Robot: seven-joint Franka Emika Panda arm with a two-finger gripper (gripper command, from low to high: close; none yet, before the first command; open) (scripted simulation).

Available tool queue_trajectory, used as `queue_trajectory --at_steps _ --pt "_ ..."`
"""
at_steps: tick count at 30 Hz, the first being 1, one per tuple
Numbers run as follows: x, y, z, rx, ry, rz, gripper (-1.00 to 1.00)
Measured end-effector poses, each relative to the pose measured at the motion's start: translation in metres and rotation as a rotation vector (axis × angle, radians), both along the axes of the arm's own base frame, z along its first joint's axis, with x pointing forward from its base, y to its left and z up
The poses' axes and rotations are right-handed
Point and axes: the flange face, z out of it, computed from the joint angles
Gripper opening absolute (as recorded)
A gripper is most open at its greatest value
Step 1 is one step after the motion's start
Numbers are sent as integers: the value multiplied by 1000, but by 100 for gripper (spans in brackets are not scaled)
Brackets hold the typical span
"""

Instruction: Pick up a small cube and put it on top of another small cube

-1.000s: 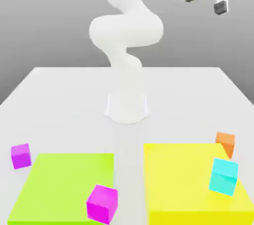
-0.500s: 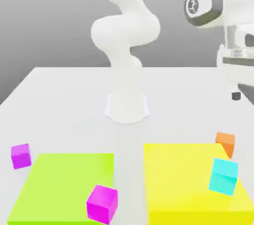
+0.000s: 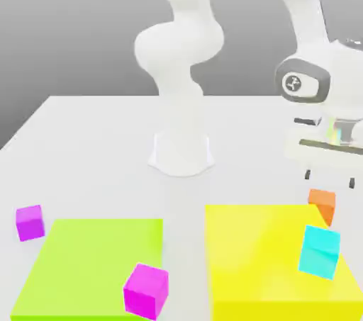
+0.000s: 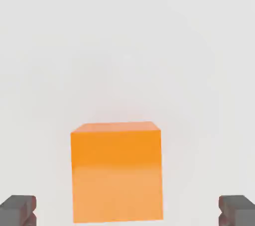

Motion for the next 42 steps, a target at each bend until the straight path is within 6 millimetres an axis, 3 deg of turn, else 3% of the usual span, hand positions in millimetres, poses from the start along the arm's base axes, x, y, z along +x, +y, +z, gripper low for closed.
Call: queue_trajectory --at_steps 3,4,11,17,29,31,34,38,42 --pt "-1 -1 -30 -1 1 4 0" --pt "-1 -2 -37 -2 1 4 -100" --pt "-1 -2 -38 -4 2 5 -100" --pt "-1 -2 14 -4 1 5 -100" --pt "85 54 55 -82 102 49 -100" --pt "117 41 65 -87 102 -75 -100" --pt "172 2 84 -88 95 -329 -100" --pt "235 -64 110 -86 84 -674 -100" --pt "281 -142 135 -78 70 -1022 -100"
